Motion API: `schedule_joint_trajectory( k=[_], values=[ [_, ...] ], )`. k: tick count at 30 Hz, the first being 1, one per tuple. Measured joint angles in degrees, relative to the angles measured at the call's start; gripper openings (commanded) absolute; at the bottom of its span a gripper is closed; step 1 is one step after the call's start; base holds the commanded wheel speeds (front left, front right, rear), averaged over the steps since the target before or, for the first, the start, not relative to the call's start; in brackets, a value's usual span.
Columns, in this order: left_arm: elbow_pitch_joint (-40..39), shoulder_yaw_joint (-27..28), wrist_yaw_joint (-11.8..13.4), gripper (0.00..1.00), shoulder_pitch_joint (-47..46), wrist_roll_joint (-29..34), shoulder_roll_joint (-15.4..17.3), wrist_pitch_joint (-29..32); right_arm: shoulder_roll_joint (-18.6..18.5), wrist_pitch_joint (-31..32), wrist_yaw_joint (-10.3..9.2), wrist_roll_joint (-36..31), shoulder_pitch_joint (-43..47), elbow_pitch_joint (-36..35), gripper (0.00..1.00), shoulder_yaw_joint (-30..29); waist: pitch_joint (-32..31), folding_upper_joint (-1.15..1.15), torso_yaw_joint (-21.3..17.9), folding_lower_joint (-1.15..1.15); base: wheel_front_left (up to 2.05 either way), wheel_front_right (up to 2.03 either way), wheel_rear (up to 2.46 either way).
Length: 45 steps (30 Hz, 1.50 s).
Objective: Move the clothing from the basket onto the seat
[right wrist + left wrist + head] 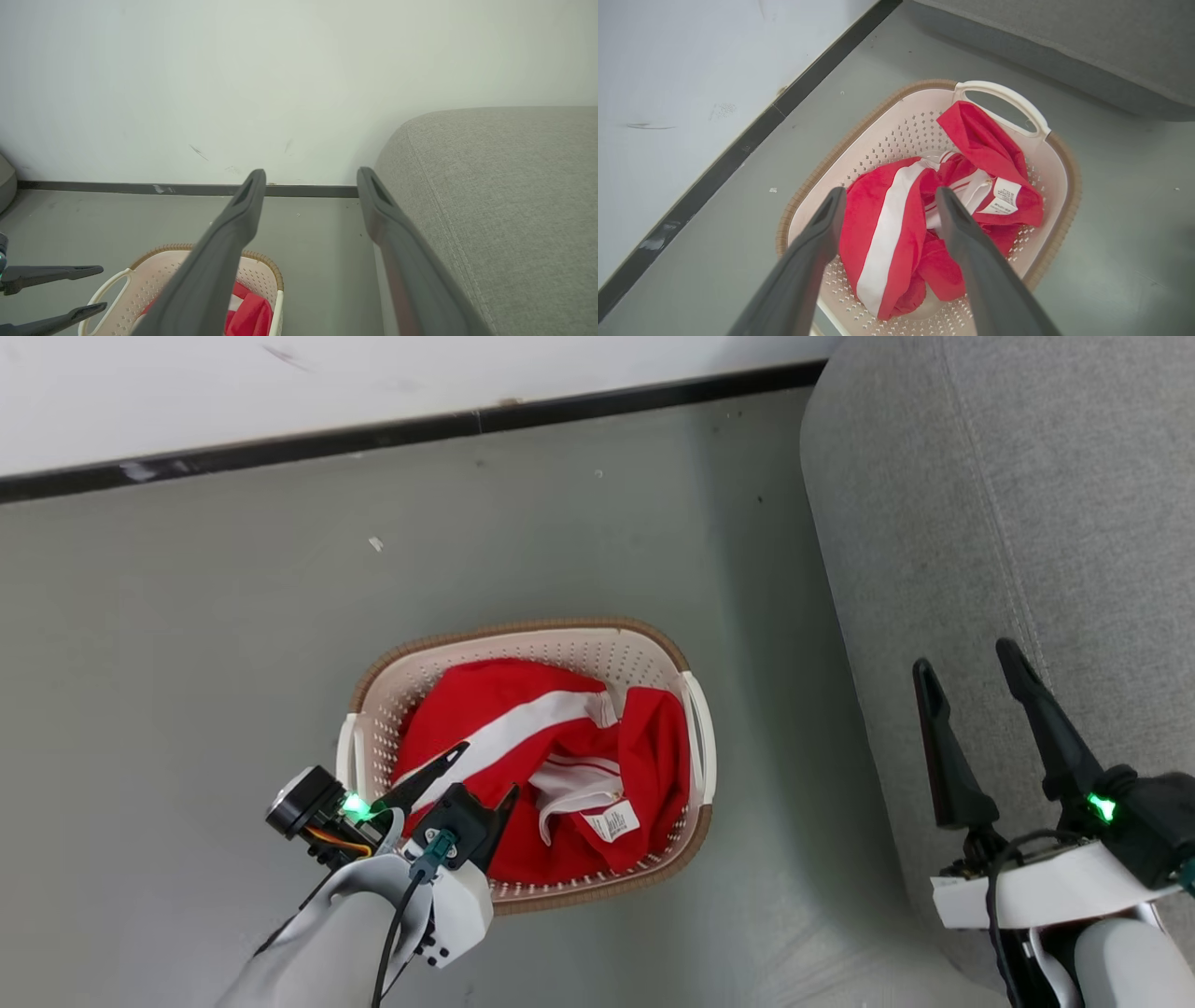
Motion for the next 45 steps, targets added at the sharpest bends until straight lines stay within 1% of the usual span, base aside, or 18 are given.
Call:
schedule_joint_trajectory(
  k=[11,18,26,31,38,40,45],
  values=[
    [4.0,-0.7,-0.2,1.00,-4.5,2.0,-0.4,0.1,-0.1,0.0,0.00,1.2,-5.4,-1.3,1.00,1.3,6.3,0.00,-2.4,0.00,0.00,0.00,0.00],
    [6.4,-1.5,0.4,1.00,-7.2,3.0,-1.1,0.1,-0.1,0.0,0.00,1.9,-8.4,-1.7,1.00,1.6,9.9,0.00,-4.0,0.00,0.00,0.00,0.00],
    [9.4,-1.5,1.6,1.00,-9.7,3.6,-1.1,0.6,-0.1,0.0,0.00,3.6,-11.2,-2.1,1.00,1.6,13.6,0.00,-5.9,0.00,0.00,0.00,0.00],
    [11.3,-1.4,1.7,1.00,-11.2,3.8,-0.8,0.6,-0.1,0.0,0.00,4.1,-13.1,-2.6,1.00,1.6,15.7,0.00,-7.2,0.00,0.00,0.00,0.00],
    [13.3,-0.8,3.1,1.00,-13.1,4.1,0.5,1.0,-0.1,0.0,0.00,5.6,-16.2,-3.4,1.00,2.1,18.6,0.00,-8.8,0.00,0.00,0.00,0.00],
    [14.0,-1.3,3.2,1.00,-13.9,5.4,0.6,1.2,-0.1,0.0,0.00,5.9,-16.6,-3.5,1.00,2.4,19.5,0.00,-9.3,0.00,0.00,0.00,0.00],
    [14.9,-1.2,4.9,1.00,-15.3,6.0,0.6,1.3,-0.1,0.0,0.00,6.1,-17.5,-3.4,1.00,3.1,21.5,0.00,-10.3,0.00,0.00,0.00,0.00]
  ],
)
